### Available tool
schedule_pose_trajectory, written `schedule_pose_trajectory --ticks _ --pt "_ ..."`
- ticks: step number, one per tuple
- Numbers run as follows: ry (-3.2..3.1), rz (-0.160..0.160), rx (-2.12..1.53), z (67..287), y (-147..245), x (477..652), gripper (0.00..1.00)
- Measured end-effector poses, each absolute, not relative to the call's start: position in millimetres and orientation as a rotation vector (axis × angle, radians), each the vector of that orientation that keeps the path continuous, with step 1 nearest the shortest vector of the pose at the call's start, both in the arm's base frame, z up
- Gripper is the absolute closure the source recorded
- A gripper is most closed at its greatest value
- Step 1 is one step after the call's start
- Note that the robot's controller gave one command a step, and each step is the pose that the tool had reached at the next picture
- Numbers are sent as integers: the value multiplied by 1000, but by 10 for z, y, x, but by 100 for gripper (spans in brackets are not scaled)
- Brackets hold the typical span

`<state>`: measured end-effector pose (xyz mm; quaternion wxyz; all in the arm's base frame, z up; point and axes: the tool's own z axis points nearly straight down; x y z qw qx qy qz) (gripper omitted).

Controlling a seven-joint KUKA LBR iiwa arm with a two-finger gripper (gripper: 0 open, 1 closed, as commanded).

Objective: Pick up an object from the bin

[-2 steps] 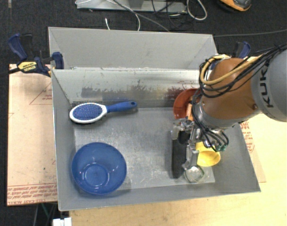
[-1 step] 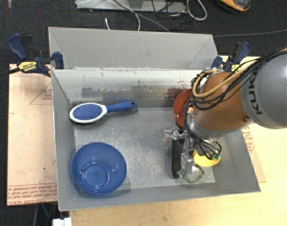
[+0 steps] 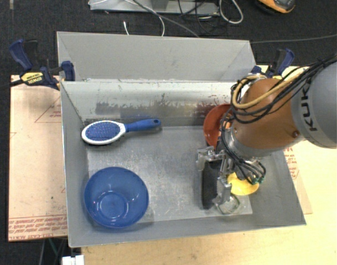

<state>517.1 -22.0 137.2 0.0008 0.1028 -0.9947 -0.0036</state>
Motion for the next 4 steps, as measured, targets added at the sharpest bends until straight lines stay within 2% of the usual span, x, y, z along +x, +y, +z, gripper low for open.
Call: schedule_pose_trajectory --ticks 1,2,3,4 --pt "-3097 -10 557 817 -190 5229 0" --pt "-3134 -11 298 1547 -210 5160 0" --pt "-3089 -12 610 2440 -202 5223 0" --pt "-3145 -8 327 3251 -355 5058 0"
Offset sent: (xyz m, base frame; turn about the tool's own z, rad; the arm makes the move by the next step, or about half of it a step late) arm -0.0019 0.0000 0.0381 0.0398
